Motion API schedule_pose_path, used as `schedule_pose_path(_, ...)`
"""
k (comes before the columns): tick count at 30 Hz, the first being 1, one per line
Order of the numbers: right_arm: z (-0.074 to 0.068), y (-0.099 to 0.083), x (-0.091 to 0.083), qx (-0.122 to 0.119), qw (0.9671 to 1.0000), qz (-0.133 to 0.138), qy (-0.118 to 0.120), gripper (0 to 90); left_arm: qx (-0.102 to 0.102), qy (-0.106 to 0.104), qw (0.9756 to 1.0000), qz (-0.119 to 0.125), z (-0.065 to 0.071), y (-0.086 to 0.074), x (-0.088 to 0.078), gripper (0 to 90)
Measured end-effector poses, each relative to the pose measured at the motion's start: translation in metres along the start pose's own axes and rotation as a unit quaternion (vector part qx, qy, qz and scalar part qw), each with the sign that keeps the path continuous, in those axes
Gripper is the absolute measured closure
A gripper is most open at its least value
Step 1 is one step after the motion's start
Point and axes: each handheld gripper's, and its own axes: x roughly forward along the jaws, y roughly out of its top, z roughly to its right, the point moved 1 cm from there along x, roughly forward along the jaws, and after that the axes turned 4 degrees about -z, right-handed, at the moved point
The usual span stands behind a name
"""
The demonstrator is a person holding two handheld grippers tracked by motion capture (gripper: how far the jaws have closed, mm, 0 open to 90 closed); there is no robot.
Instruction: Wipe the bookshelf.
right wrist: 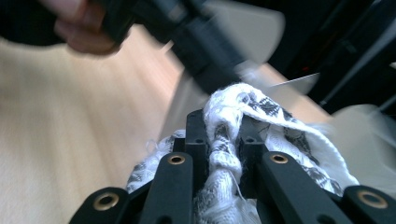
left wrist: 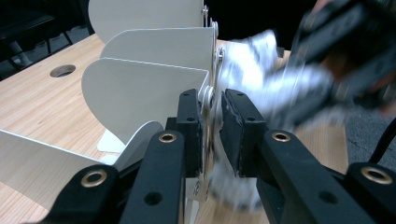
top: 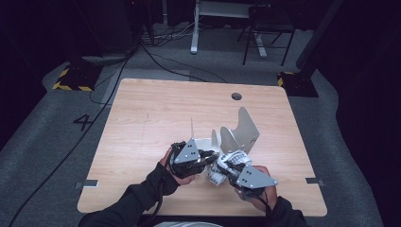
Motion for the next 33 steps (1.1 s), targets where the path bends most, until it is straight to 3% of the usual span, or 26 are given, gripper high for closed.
schedule_pose_path(2,-0.002,-0.003,0.007,-0.010,0.9998,-0.014,0.008,79.6,0.000,0.001,1.0000,0.000,0.000,0.000,0.000,76.9)
schedule_pose_path(8,0.007,-0.022,0.016,-0.004,0.9983,-0.056,0.014,79.7,0.002,0.004,1.0000,0.000,-0.002,0.000,-0.001,76.9)
schedule_pose_path(14,0.018,-0.046,0.015,-0.007,0.9954,-0.095,-0.012,79.5,0.002,0.015,0.9999,0.000,-0.004,-0.001,-0.002,79.1)
schedule_pose_path(15,0.028,-0.058,0.012,0.007,0.9937,-0.110,-0.022,79.5,0.002,0.015,0.9999,-0.001,-0.007,-0.002,-0.004,79.5)
schedule_pose_path(17,0.033,-0.062,0.010,0.015,0.9932,-0.112,-0.029,79.4,0.000,0.015,0.9999,0.000,-0.008,-0.003,-0.004,79.6)
schedule_pose_path(23,0.063,-0.078,-0.003,0.059,0.9861,-0.131,-0.085,79.5,0.000,0.010,1.0000,0.000,-0.010,-0.003,-0.006,79.1)
schedule_pose_path(27,0.079,-0.076,-0.016,0.082,0.9833,-0.107,-0.123,79.6,-0.001,0.009,1.0000,0.001,-0.010,-0.004,-0.005,78.8)
schedule_pose_path(33,0.086,-0.047,-0.038,0.093,0.9836,-0.028,-0.151,79.6,-0.007,0.008,0.9999,0.003,-0.009,-0.004,-0.004,78.5)
